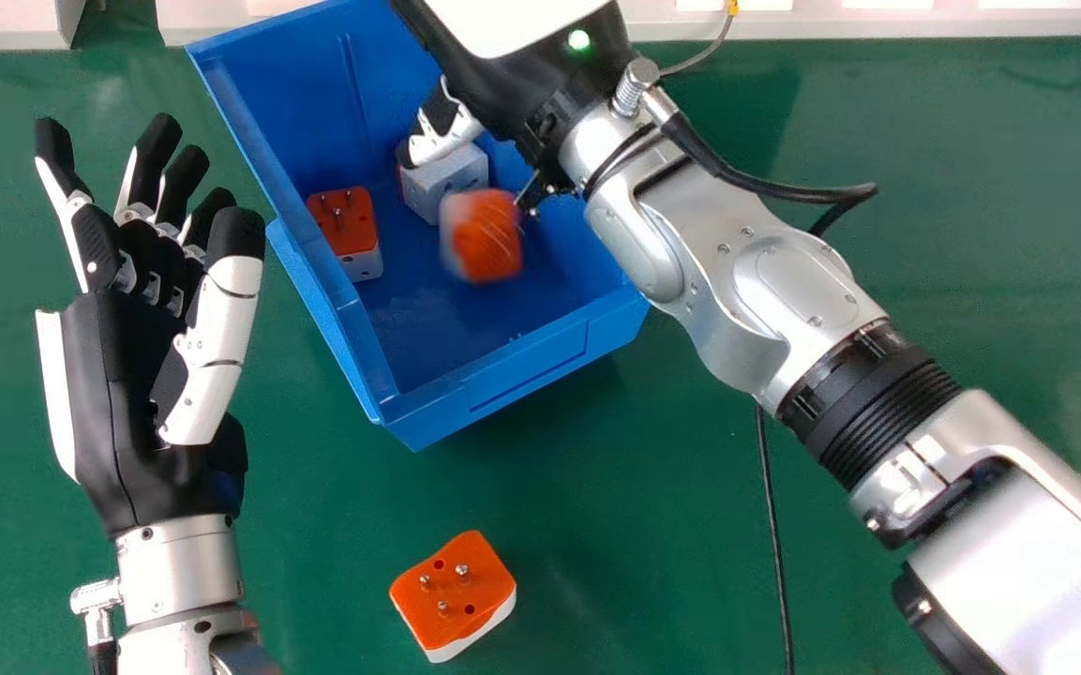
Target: Pick all objects and put in blue box
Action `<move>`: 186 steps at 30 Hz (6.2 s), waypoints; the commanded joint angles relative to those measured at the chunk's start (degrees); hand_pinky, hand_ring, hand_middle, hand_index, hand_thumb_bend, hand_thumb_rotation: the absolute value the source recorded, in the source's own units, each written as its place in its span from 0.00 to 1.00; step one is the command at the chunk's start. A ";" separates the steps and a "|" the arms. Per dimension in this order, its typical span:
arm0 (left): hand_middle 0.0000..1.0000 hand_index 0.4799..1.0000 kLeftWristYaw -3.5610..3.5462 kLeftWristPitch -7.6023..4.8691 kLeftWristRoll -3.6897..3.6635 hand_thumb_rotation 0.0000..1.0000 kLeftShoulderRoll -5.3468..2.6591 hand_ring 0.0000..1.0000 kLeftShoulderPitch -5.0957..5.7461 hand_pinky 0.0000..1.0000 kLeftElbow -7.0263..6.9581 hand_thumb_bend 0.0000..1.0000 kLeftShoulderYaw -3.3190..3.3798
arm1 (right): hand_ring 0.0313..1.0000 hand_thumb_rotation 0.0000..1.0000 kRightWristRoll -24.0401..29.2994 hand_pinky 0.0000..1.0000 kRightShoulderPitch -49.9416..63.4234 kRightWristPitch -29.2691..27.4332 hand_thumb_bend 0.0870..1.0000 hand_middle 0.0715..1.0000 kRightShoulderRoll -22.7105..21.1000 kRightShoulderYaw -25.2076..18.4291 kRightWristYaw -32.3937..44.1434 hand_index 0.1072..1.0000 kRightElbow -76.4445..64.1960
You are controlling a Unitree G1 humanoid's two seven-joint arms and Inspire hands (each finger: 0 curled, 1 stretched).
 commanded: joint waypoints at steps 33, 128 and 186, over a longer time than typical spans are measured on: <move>0.91 0.80 -2.22 0.51 -1.50 0.46 0.56 0.90 3.59 0.83 -3.79 0.61 -1.11 | 0.95 0.22 -25.40 0.94 50.72 25.31 0.88 0.96 -2.58 10.61 74.83 0.90 -72.34; 0.92 0.80 -1.30 0.56 -0.83 0.45 0.64 0.91 0.67 0.86 -2.28 0.65 -0.40 | 0.38 0.00 8.09 0.24 21.40 -0.16 0.47 0.45 0.59 -13.90 12.79 0.45 -33.28; 0.92 0.80 -0.22 -0.16 0.15 0.45 -0.88 0.91 2.60 0.87 -3.88 0.65 -1.65 | 1.00 0.51 15.58 0.99 34.01 -12.59 0.97 1.00 -1.97 -12.85 -10.38 1.00 -32.75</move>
